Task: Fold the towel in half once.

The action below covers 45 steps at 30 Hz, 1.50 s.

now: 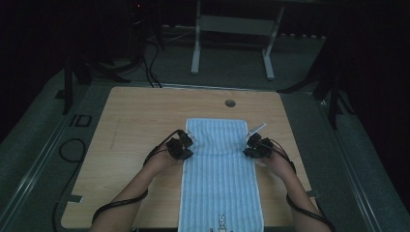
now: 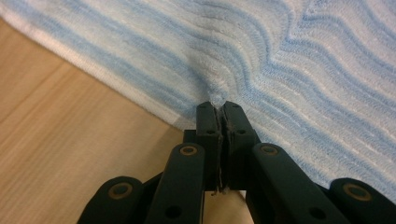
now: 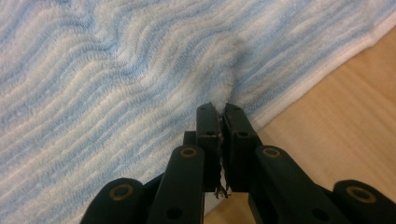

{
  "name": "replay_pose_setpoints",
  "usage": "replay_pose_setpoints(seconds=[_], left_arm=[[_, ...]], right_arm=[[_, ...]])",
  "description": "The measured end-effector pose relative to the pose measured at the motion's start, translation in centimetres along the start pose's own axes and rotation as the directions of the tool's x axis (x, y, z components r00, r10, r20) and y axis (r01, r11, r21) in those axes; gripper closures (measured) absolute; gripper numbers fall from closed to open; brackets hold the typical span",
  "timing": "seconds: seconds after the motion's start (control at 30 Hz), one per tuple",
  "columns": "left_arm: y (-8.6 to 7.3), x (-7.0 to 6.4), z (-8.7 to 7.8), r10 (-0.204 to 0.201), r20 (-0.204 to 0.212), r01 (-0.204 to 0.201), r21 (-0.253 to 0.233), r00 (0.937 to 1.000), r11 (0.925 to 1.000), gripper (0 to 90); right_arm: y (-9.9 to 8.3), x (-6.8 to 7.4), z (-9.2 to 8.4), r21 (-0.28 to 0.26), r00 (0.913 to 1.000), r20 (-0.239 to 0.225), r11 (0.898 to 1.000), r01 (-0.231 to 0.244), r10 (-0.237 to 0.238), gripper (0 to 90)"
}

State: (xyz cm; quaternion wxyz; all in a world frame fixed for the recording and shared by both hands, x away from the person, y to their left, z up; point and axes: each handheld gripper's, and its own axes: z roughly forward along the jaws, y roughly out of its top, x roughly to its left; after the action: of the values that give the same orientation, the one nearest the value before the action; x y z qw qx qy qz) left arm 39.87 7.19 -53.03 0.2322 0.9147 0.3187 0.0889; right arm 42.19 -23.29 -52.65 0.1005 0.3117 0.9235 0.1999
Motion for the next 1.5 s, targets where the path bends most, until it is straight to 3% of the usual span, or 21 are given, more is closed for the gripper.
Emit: replay_pose_setpoints(seconds=[0.17,0.33,0.43,0.6,0.8,0.97,1.13,1.23,1.37,1.5], left_arm=[[1.4,1.4,-0.9,-0.039,-0.041,0.038,-0.026,0.9984,0.9989,86.9],[3.3,2.5,-2.7,-0.039,-0.090,0.035,-0.048,0.9952,0.9983,86.9],[4.9,3.4,-4.8,-0.047,-0.144,0.036,-0.079,0.9884,0.9962,86.8],[5.5,3.4,-7.0,-0.030,-0.167,0.010,-0.120,0.9855,0.9927,86.7],[3.6,1.4,-9.1,0.016,-0.151,-0.039,-0.154,0.9884,0.9873,86.5],[0.9,-1.0,-9.7,0.059,-0.141,-0.080,-0.147,0.9883,0.9859,86.4],[-1.8,-3.3,-9.0,0.092,-0.108,-0.105,-0.130,0.9899,0.9859,86.0],[-3.3,-4.3,-8.1,0.106,-0.087,-0.115,-0.105,0.9905,0.9878,85.7],[-4.9,-5.7,-6.8,0.143,-0.055,-0.145,-0.048,0.9882,0.9882,84.4],[-5.8,-6.8,-6.4,0.145,-0.039,-0.147,-0.053,0.9887,0.9878,83.7]], right_arm=[[1.7,-1.3,0.0,0.006,0.9996,0.026,1.000,-0.008,0.008,86.5],[3.9,-2.3,-1.7,-0.026,0.9978,0.066,1.000,-0.004,0.006,86.6],[5.8,-3.5,-4.1,-0.079,0.9960,0.088,0.997,-0.013,0.020,86.6],[6.9,-3.3,-7.0,-0.126,0.9936,0.113,0.992,0.009,0.006,86.6],[5.7,-1.3,-9.3,-0.180,0.9919,0.119,0.981,0.065,-0.044,86.5],[3.1,1.8,-9.9,-0.204,0.9897,0.105,0.972,0.117,-0.097,86.5],[0.3,4.5,-8.4,-0.171,0.9872,0.074,0.973,0.152,-0.141,86.4],[-1.4,5.7,-6.9,-0.156,0.9887,0.042,0.976,0.149,-0.144,86.2],[-3.1,6.9,-5.4,-0.134,0.9899,0.013,0.981,0.142,-0.141,86.0],[-4.2,7.6,-5.1,-0.131,0.9905,0.005,0.982,0.137,-0.137,85.6]])
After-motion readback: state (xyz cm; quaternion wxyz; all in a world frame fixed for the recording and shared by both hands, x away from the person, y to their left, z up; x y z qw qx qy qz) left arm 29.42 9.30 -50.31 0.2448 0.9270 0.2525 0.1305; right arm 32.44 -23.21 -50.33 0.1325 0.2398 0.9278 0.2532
